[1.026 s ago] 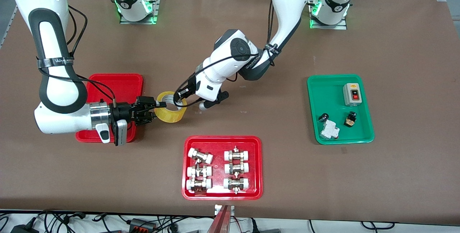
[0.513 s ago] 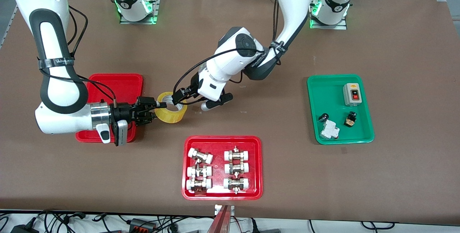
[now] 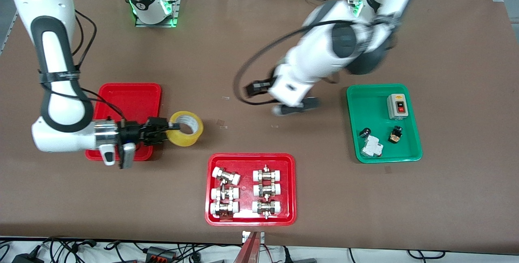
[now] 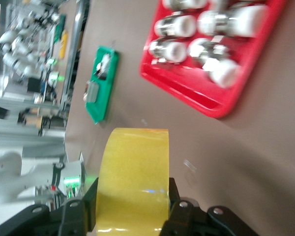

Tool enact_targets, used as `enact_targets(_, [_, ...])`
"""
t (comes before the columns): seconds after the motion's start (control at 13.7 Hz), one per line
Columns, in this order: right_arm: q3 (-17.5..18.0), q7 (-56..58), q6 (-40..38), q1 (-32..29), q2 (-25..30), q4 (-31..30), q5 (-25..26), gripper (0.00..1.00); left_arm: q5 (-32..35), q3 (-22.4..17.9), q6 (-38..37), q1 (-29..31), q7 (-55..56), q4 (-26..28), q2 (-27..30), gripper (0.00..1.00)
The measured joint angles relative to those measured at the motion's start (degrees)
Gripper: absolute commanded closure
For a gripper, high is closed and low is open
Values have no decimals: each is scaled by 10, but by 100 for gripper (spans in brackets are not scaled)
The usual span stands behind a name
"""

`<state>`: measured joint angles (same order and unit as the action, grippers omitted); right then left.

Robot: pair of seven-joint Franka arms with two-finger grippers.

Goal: Left arm passes tape to right arm into tray
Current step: 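Open the left gripper and withdraw it while the right gripper holds tape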

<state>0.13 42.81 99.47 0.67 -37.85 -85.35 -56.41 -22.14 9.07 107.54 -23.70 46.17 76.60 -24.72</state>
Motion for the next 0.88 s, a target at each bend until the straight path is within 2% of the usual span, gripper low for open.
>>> enact_targets(0.22, [-7,-51,-8,-48,0,-1,39,80,34,-2,-115,72,-22,-2,48,0])
enact_targets(0.37, [-10,-66,-35,-90,-2,-14,56,80,102,-2,-199,117,-89,-13,65,0])
enact_targets(0.66, [-10,-66,-91,-171,-12,-41,80,80,195,-4,-259,201,-180,-24,99,0])
enact_targets(0.88, [-10,-66,-116,-205,-35,-45,84,80,219,-5,-279,260,-286,-24,114,0])
